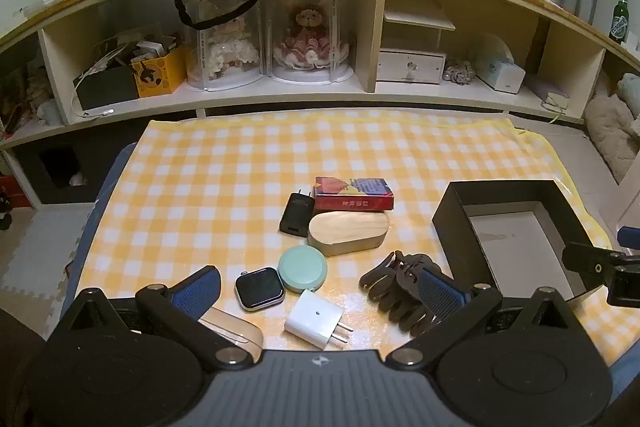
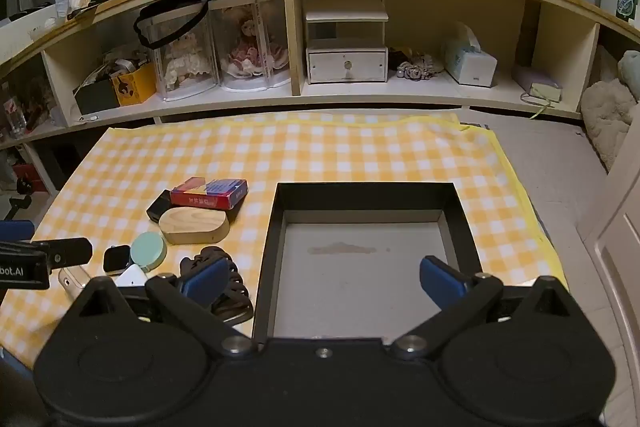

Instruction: Organize rigid objects

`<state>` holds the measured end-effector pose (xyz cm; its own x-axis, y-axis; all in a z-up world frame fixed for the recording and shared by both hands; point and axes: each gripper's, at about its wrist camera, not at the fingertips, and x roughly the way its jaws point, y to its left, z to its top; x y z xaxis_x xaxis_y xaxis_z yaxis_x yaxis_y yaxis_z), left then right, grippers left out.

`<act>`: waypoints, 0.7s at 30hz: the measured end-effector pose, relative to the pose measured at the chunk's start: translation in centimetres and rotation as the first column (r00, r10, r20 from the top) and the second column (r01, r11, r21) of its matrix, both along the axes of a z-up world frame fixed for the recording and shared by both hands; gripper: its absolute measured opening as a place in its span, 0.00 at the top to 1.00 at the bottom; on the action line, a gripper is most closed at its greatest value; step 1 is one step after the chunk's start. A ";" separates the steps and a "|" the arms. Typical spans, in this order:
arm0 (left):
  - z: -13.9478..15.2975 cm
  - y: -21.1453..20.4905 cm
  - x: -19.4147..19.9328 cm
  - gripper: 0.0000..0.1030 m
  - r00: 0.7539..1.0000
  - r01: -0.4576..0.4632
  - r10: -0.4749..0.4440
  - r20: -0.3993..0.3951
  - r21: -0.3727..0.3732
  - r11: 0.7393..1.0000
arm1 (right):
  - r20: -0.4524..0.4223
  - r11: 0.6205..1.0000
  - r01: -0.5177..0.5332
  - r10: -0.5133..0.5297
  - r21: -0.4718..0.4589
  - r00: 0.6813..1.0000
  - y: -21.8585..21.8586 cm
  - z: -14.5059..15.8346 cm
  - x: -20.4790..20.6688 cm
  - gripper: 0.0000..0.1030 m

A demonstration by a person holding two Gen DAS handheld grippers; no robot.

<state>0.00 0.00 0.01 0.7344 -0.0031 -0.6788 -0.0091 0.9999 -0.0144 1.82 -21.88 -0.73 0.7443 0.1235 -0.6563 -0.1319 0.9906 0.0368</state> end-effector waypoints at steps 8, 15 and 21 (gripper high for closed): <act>0.0 0.0 0.0 0.00 1.000 -0.002 0.002 -0.001 0.004 1.000 | -0.006 1.000 0.002 -0.002 -0.002 1.000 0.1 -0.1 0.0 0.00; 0.0 0.0 0.0 0.00 1.000 -0.002 0.002 -0.002 0.004 1.000 | -0.006 1.000 0.002 -0.002 -0.004 1.000 0.1 -0.1 0.0 0.00; 0.0 0.0 0.0 0.00 1.000 -0.001 0.001 -0.001 0.004 1.000 | -0.007 1.000 0.001 -0.001 -0.006 1.000 0.2 -0.2 0.1 0.00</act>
